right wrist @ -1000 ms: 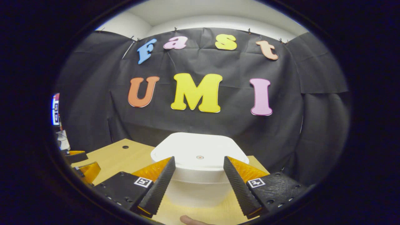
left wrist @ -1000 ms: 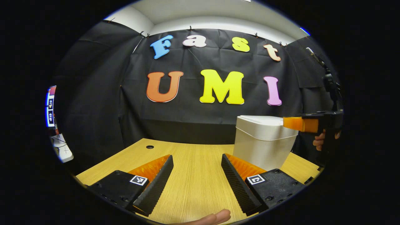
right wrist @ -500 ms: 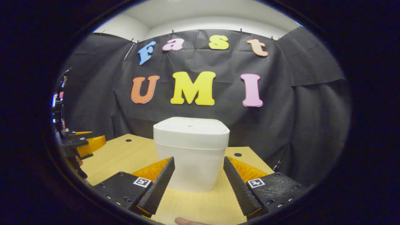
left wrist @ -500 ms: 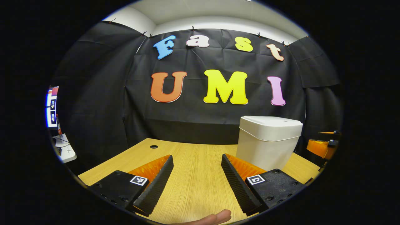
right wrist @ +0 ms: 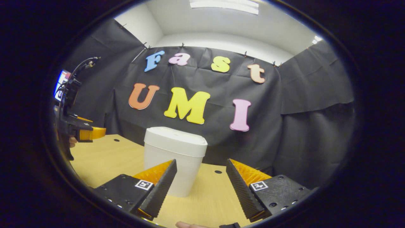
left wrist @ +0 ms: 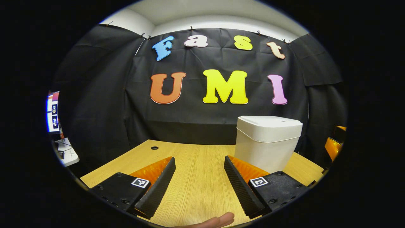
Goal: Press the lid of the desktop garbage bin to open it, pick up the crumpled paper on the desktop and throw it into the bin, then pick up the pop can on the desktop and drop it into the bin, and finally close the garbage bin lid.
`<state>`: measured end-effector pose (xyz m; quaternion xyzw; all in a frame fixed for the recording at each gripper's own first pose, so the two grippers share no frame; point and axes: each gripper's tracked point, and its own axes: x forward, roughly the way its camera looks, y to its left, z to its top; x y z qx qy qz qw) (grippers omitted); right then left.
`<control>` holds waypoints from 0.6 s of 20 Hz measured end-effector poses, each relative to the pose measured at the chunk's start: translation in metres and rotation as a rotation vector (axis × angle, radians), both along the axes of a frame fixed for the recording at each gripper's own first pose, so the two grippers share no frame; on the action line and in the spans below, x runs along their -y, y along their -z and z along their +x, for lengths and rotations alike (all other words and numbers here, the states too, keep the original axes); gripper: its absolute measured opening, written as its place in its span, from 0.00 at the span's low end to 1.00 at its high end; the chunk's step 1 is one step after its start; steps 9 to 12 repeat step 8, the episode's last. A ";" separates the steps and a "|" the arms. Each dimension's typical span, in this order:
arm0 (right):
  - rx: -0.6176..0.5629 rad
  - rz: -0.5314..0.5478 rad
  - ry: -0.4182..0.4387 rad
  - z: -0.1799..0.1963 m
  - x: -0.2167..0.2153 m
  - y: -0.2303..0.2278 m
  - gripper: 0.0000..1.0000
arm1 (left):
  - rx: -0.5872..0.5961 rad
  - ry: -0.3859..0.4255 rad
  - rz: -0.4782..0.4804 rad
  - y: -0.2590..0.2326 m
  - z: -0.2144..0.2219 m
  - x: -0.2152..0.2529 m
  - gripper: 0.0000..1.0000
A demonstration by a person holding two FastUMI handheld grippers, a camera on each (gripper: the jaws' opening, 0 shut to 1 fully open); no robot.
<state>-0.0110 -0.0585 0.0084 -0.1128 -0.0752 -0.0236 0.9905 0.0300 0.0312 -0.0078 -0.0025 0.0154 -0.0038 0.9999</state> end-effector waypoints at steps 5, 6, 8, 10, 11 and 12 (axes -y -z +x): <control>-0.014 0.036 0.015 -0.002 0.016 0.003 0.95 | 0.028 0.009 0.026 -0.008 -0.008 0.009 0.99; -0.012 0.041 0.021 -0.003 0.019 0.003 0.98 | 0.036 0.013 0.027 -0.010 -0.010 0.011 0.99; -0.006 0.053 0.024 -0.005 0.021 0.002 0.95 | 0.048 0.027 0.029 -0.013 -0.012 0.016 0.99; -0.006 0.053 0.024 -0.005 0.021 0.002 0.95 | 0.048 0.027 0.029 -0.013 -0.012 0.016 0.99; -0.006 0.053 0.024 -0.005 0.021 0.002 0.95 | 0.048 0.027 0.029 -0.013 -0.012 0.016 0.99; -0.006 0.053 0.024 -0.005 0.021 0.002 0.95 | 0.048 0.027 0.029 -0.013 -0.012 0.016 0.99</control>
